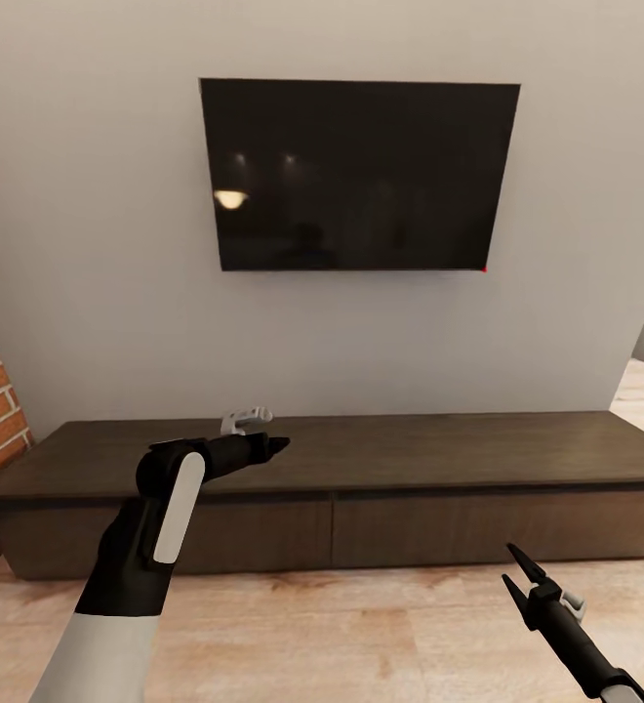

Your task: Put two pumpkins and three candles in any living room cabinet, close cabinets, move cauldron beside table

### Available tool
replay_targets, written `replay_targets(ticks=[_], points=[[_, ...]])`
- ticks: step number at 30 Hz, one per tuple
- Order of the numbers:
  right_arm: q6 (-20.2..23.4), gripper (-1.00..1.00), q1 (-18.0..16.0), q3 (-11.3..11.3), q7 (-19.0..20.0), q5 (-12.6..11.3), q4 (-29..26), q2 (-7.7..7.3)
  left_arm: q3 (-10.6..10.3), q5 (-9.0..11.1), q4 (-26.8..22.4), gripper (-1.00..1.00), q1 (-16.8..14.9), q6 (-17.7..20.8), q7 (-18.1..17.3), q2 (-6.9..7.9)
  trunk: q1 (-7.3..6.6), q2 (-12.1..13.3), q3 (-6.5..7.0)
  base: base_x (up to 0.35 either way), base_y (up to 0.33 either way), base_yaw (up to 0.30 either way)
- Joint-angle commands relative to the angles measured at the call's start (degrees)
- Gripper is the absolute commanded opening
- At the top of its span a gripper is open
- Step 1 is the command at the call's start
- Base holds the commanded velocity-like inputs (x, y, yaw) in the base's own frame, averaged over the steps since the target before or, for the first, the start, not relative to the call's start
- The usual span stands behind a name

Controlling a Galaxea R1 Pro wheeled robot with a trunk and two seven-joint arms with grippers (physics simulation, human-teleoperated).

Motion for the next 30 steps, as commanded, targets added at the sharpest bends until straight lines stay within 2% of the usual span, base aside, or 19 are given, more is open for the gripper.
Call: replay_targets(ticks=[1,7,18,30], points=[[0.49,1.0,-0.03,-0.02,0.07,-0.38,0.05,-0.01,0.03,-0.02,-0.03,1.0,-0.04,0.25,-0.04,-0.02,0.0,-0.03,-0.06,0.124,-0.121,0.0],[0.49,1.0,-0.03,-0.02,0.05,-0.38,0.05,-0.02,-0.19,-0.02,0.0,1.0,-0.04,0.25,-0.04,-0.02,0.0,-0.03,-0.06,0.129,-0.127,0.0],[0.29,1.0,-0.03,0.04,0.14,-0.38,0.01,0.04,-0.4,-0.02,0.01,1.0,-0.04,0.25,-0.04,-0.02,0.0,-0.03,-0.06,0.123,-0.021,0.0],[0.37,1.0,-0.03,-0.01,-0.17,-0.25,-0.08,-0.01,-0.41,0.03,0.01,1.0,-0.04,0.25,-0.04,-0.02,0.0,-0.03,-0.06,0.024,-0.001,0.0]])
